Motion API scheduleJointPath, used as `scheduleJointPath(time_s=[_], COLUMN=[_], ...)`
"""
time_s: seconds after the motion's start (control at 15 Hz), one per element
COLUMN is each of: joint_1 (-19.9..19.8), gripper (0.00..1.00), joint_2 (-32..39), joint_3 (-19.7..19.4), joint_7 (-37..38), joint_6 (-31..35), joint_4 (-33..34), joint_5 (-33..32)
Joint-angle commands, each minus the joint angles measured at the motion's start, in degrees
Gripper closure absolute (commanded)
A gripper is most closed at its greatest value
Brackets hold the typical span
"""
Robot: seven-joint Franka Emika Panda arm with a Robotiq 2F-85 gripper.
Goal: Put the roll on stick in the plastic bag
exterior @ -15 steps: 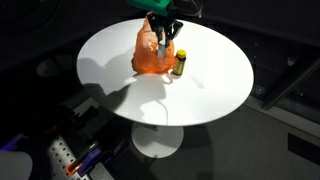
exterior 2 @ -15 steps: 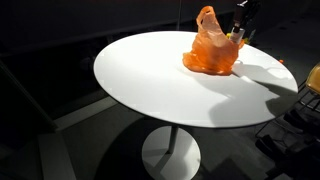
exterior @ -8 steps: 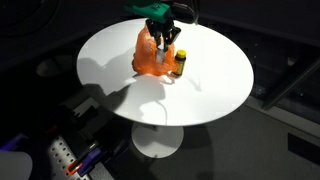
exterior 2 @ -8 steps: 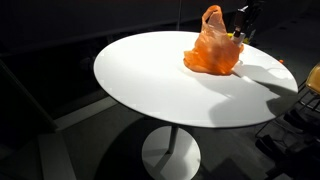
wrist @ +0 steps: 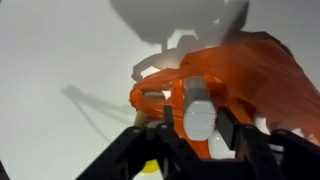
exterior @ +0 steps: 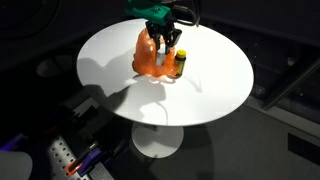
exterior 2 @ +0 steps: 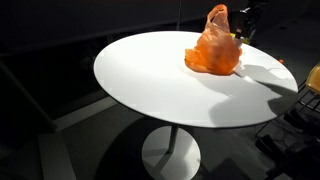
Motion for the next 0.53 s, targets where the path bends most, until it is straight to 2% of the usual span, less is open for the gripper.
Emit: scheduleJointPath(time_s=[0.0,0.13,0.2,0.47], joint_1=[-0.25,-0.46,-0.44,-0.66], gripper=[0.18,0.03,0.00,0.00], joint_2=[-1.79,-2.59,-2.94,-5.03], joint_3=[-0.55,-0.89,-1.19,-2.57], joint_7=[0.25,0.18,0.61,2.15], joint_6=[0.40,-0.64,-0.93,-2.62], joint_4=[-0.55,-0.14,0.05,0.98], joint_5=[-1.52,-1.68,-2.20,-5.23])
